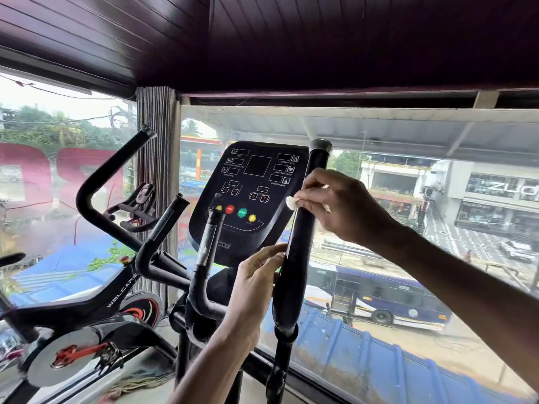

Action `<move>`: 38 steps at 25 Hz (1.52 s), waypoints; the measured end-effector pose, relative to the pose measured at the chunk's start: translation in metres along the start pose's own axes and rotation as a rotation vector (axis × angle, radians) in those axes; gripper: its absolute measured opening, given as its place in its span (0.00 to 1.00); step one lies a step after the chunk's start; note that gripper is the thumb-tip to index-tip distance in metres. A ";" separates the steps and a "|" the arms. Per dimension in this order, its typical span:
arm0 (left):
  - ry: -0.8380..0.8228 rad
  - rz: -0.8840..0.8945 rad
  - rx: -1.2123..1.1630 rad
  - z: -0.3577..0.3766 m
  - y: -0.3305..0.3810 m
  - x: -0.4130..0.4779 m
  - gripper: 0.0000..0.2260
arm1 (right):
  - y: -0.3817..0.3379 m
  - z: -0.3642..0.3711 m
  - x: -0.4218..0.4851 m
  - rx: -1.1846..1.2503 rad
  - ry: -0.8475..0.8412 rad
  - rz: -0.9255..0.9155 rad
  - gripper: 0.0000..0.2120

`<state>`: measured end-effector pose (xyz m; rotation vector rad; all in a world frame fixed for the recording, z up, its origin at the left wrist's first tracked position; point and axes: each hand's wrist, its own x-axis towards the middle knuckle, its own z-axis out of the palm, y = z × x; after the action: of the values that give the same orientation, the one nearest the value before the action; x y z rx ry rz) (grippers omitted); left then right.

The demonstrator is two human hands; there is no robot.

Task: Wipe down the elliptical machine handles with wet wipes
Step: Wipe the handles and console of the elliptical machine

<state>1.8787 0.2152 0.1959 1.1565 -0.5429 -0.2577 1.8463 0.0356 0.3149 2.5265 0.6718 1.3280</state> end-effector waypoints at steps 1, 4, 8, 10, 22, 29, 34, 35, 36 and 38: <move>-0.006 0.010 0.004 0.000 0.001 0.000 0.12 | 0.013 -0.001 0.011 -0.030 0.006 0.017 0.06; -0.033 0.023 0.008 0.001 0.003 0.001 0.11 | 0.046 -0.005 0.044 -0.111 0.044 0.108 0.07; -0.059 0.010 -0.003 -0.005 0.001 0.000 0.10 | 0.051 -0.005 0.053 -0.132 -0.018 0.129 0.04; -0.085 0.007 -0.016 -0.008 0.001 0.000 0.10 | 0.046 -0.011 0.053 -0.097 -0.101 0.106 0.04; -0.163 -0.020 -0.055 -0.026 -0.017 -0.008 0.14 | -0.043 -0.015 0.003 0.040 -0.298 0.040 0.05; -0.197 0.001 -0.129 -0.036 -0.032 -0.009 0.15 | -0.075 -0.011 -0.027 0.078 -0.295 -0.031 0.09; -0.223 -0.016 -0.151 -0.041 -0.035 -0.012 0.12 | -0.069 -0.003 -0.023 -0.045 -0.059 0.154 0.08; -0.235 -0.013 -0.155 -0.042 -0.035 -0.012 0.13 | -0.076 -0.001 -0.030 -0.018 -0.086 0.144 0.08; -0.253 -0.007 -0.158 -0.043 -0.035 -0.012 0.13 | -0.085 0.000 -0.038 0.034 -0.154 0.101 0.08; -0.295 0.000 -0.172 -0.045 -0.035 -0.012 0.11 | -0.097 -0.003 -0.050 0.137 -0.317 -0.011 0.09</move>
<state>1.8957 0.2430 0.1473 0.9565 -0.7640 -0.4709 1.7906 0.0962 0.2428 2.7500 0.7268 0.8729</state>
